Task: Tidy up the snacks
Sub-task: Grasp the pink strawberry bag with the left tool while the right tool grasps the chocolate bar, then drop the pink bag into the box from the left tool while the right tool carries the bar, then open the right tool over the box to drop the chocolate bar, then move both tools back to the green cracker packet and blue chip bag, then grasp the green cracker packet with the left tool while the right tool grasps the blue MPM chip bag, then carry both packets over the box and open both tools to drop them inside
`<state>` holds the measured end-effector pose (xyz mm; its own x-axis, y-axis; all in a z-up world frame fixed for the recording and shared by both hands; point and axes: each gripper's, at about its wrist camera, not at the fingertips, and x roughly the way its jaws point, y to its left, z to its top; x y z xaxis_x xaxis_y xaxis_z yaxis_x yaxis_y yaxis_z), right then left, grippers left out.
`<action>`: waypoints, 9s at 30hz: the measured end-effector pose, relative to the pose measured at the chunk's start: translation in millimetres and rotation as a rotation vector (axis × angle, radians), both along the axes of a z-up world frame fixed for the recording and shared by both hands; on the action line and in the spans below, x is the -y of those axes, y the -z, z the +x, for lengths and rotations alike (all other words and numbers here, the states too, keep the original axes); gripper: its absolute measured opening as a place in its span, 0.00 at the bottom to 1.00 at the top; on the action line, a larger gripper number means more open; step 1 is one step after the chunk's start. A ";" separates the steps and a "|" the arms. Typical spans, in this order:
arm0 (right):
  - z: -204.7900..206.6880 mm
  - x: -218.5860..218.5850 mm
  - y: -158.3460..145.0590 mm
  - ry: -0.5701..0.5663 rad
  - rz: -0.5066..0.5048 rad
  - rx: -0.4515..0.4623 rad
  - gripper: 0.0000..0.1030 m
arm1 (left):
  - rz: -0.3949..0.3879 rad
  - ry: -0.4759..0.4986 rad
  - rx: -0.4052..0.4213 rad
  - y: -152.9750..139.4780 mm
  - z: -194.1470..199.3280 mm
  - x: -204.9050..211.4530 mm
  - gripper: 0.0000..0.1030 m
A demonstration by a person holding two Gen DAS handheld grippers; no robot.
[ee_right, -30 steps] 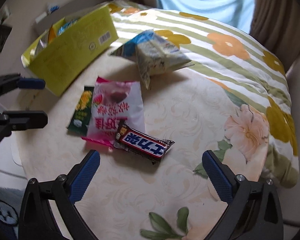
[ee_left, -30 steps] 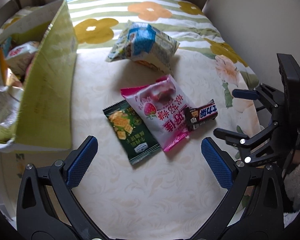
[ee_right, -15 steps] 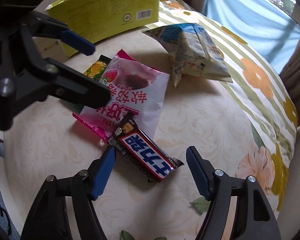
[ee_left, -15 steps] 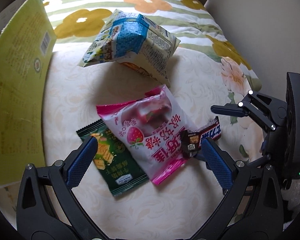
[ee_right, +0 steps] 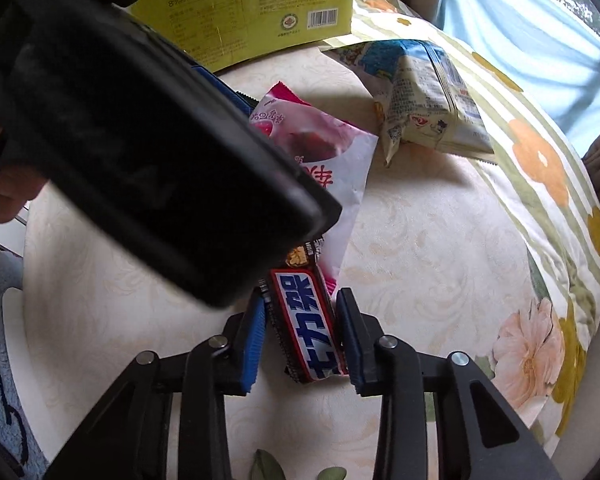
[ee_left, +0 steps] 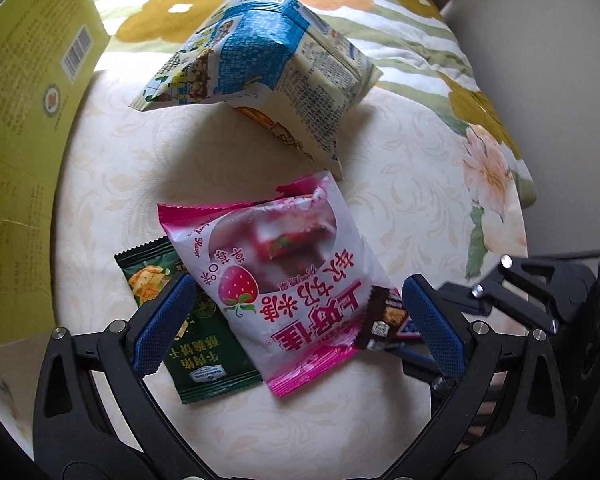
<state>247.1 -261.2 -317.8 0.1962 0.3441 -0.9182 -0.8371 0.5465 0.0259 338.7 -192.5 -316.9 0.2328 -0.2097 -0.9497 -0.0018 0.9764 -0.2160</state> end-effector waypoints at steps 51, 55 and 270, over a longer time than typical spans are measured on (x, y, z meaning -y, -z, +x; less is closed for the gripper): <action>11.8 50.9 -98.1 0.403 0.197 0.023 0.31 | 0.090 0.054 0.265 -107.3 -42.0 -11.9 0.47; 15.0 22.7 -131.5 0.384 0.213 0.082 0.31 | 0.077 0.024 0.332 -140.8 -43.2 -45.5 0.47; 90.6 -249.9 -184.3 0.734 0.256 0.085 0.56 | 0.082 0.113 0.336 -172.7 60.6 -359.6 0.41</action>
<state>337.6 -11.3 -133.6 0.5216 0.2982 -0.7993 -0.2688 0.9466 0.1777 399.3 167.1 -144.2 0.5145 -0.1783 -0.8388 0.1652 0.9804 -0.1070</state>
